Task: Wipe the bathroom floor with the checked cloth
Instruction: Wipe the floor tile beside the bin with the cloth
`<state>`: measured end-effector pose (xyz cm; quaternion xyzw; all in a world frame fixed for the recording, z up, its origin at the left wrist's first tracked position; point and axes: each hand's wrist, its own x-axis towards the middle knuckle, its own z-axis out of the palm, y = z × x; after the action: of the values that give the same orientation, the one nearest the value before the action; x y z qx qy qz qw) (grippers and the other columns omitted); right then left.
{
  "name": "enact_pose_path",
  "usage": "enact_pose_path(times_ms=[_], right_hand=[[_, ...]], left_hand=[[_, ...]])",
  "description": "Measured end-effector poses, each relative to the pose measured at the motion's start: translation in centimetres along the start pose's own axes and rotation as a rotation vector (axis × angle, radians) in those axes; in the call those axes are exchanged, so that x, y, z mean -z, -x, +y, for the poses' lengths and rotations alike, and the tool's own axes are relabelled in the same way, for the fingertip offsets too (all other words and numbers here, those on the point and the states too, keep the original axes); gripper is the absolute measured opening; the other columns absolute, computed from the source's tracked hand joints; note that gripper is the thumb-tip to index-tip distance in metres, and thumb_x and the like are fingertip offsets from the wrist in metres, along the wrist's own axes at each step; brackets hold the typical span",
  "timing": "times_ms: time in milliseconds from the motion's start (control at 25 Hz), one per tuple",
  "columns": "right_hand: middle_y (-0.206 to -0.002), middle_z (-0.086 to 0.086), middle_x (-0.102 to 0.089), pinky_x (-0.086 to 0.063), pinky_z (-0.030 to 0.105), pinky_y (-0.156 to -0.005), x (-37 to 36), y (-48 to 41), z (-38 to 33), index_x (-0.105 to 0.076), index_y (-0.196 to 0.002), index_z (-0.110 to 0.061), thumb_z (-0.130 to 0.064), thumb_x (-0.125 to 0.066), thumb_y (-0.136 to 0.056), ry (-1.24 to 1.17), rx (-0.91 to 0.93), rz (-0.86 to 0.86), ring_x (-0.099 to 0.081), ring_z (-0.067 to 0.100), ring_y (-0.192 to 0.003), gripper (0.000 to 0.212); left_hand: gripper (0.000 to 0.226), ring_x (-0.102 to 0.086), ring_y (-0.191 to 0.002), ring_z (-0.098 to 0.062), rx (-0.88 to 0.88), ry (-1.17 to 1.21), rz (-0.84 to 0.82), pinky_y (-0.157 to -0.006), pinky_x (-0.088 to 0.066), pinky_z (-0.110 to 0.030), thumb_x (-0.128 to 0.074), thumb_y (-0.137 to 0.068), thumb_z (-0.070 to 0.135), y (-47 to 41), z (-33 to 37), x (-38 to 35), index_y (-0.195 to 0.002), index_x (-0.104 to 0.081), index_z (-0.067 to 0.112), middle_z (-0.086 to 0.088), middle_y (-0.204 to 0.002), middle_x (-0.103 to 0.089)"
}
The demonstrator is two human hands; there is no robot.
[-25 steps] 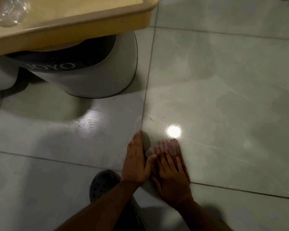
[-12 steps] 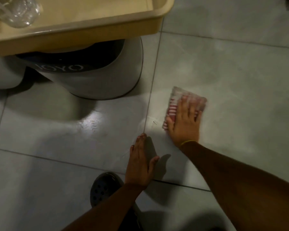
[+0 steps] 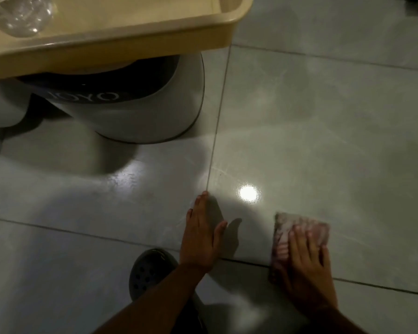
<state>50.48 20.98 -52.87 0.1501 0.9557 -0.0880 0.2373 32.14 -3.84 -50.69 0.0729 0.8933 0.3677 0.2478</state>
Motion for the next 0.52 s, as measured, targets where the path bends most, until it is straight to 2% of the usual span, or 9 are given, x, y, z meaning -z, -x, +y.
enact_pose_path(times_ms=[80,160,280,400,520], right_hand=[[-0.183,0.011,-0.013,-0.026,0.066,-0.127,3.5,-6.4,0.5,-0.022,-0.172,-0.011,-0.066,-0.026,-0.103,-0.043,-0.161,0.062,-0.024,0.043,-0.165,0.088],[-0.184,0.013,-0.011,-0.020,0.067,-0.131,7.7,-14.2,-2.1,-0.017,-0.174,-0.011,-0.063,-0.028,-0.101,-0.103,-0.223,0.146,-0.016,0.043,-0.168,0.090],[-0.183,0.017,-0.008,-0.008,0.066,-0.135,10.3,-21.0,-10.1,-0.009,-0.174,-0.012,-0.061,-0.034,-0.103,-0.084,-0.037,0.217,-0.008,0.045,-0.168,0.090],[-0.183,0.008,-0.002,-0.011,0.064,-0.135,8.0,-18.3,-15.7,-0.008,-0.175,-0.020,-0.058,-0.034,-0.107,-0.018,0.182,0.192,-0.005,0.037,-0.170,0.082],[-0.185,0.003,-0.002,-0.019,0.064,-0.133,2.9,-8.9,-14.4,-0.010,-0.176,-0.024,-0.051,-0.038,-0.108,-0.065,0.302,0.107,-0.004,0.032,-0.171,0.078]], left_hand=[[0.081,-0.010,-0.166,-0.014,-0.007,-0.015,-0.021,-0.136,-0.012,-0.045,-0.029,-0.105,0.065,0.0,-0.2,0.1,-0.170,-0.015,0.018,0.003,-0.178,-0.014],[0.078,-0.010,-0.166,-0.014,-0.014,-0.021,-0.036,-0.135,-0.013,-0.046,-0.030,-0.106,0.059,0.0,-0.1,0.1,-0.170,-0.017,0.017,0.002,-0.179,-0.015],[0.078,-0.018,-0.164,-0.016,0.021,0.034,-0.024,-0.133,-0.021,-0.051,-0.035,-0.104,0.058,0.0,-0.1,0.4,-0.170,-0.019,0.020,0.001,-0.178,-0.021],[0.076,-0.031,-0.160,-0.020,0.051,0.067,-0.002,-0.127,-0.035,-0.053,-0.036,-0.104,0.059,-0.2,0.2,0.5,-0.169,-0.021,0.022,0.000,-0.174,-0.030],[0.080,-0.033,-0.159,-0.024,0.113,0.055,-0.003,-0.127,-0.035,-0.049,-0.034,-0.104,0.062,-0.2,0.8,0.5,-0.169,-0.020,0.019,-0.005,-0.173,-0.033]])
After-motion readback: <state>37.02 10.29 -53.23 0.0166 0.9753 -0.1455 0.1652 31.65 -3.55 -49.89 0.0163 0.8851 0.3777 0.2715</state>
